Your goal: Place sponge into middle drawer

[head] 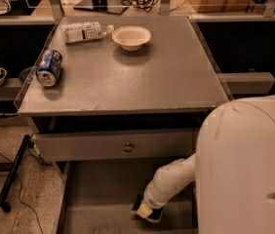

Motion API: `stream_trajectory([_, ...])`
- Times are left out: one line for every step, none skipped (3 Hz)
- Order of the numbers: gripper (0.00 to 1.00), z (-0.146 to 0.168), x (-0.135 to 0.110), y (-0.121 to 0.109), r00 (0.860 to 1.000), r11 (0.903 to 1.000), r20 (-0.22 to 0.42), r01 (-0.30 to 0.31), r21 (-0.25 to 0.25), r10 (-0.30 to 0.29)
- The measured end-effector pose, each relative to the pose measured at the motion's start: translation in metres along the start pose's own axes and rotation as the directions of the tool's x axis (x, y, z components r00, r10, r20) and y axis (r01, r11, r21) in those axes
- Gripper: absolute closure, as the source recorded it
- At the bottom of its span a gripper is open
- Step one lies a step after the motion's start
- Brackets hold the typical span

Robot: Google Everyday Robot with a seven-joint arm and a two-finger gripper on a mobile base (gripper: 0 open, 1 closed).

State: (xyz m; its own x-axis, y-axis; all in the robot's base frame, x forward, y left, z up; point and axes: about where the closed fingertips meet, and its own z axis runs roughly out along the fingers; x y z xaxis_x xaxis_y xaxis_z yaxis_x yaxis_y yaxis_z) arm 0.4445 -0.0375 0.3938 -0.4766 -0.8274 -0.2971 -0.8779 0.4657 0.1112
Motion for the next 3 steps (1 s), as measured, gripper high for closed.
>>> stream_trajectory([1.0,0.0087,0.0048,-0.0021,1.0,0.9998,-0.002,-0.015,-0.014,0.015])
stream_trajectory([1.0,0.0145,0.0086,-0.0029,1.0,0.9993,0.003,-0.027,-0.026,0.028])
stream_trajectory([1.0,0.0175,0.0116,-0.0033,0.999,0.9988,0.011,-0.036,-0.034,0.037])
